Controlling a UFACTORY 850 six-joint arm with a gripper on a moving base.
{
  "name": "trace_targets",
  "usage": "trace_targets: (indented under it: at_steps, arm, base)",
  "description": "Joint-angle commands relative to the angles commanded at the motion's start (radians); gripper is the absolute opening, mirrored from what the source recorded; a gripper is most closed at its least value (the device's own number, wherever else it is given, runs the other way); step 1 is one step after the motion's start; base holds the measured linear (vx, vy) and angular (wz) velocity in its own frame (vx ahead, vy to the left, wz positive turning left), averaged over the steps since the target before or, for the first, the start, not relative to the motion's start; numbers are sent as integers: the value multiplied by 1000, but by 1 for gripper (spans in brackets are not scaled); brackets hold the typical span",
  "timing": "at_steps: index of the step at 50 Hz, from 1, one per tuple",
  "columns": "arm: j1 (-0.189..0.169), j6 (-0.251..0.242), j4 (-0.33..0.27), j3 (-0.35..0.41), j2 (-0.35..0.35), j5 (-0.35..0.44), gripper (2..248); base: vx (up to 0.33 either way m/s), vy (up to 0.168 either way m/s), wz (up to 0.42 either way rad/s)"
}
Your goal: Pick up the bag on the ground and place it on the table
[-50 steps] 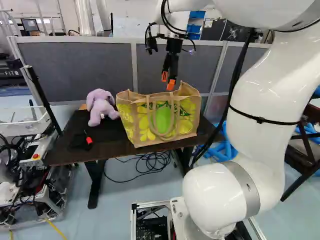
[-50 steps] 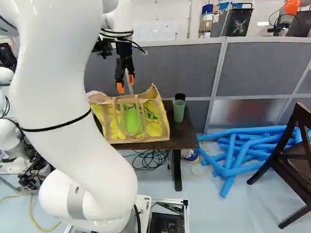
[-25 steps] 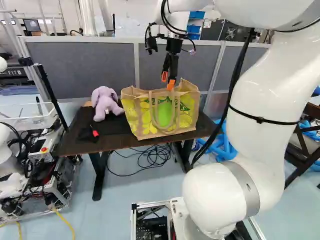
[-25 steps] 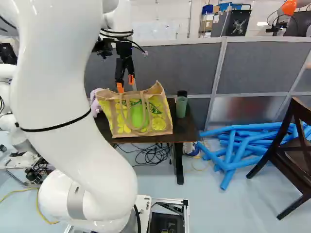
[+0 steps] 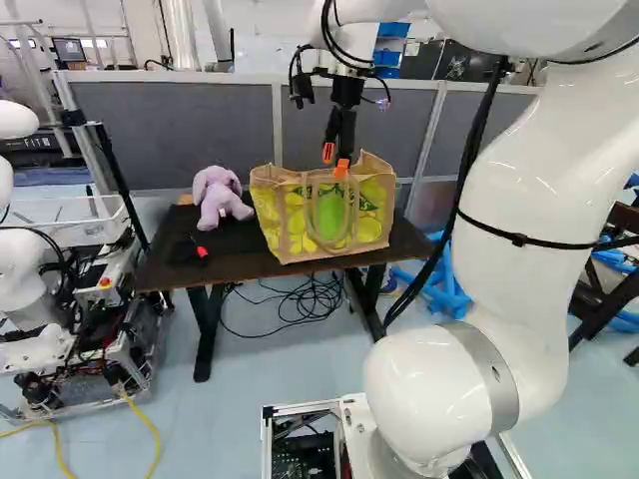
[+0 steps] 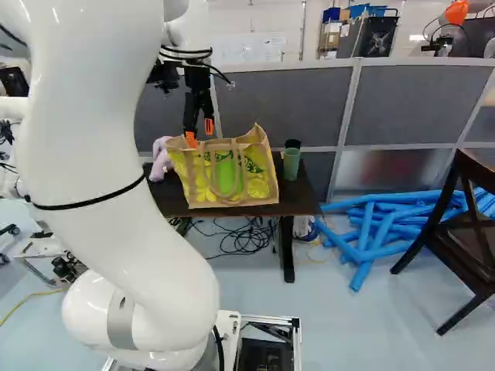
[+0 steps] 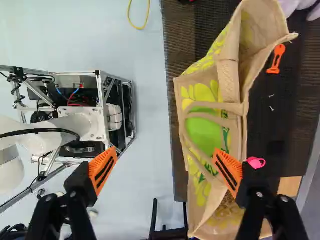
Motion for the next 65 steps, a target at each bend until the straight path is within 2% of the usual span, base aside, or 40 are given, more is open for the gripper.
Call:
trace_targets:
  at_steps: [41, 65]
  arm:
    - [0, 0, 0, 0, 0, 0, 247]
    - [0, 0, 0, 0, 0, 0, 247]
  base:
    - [-181, 2, 11]
    - [-102, 1, 8]
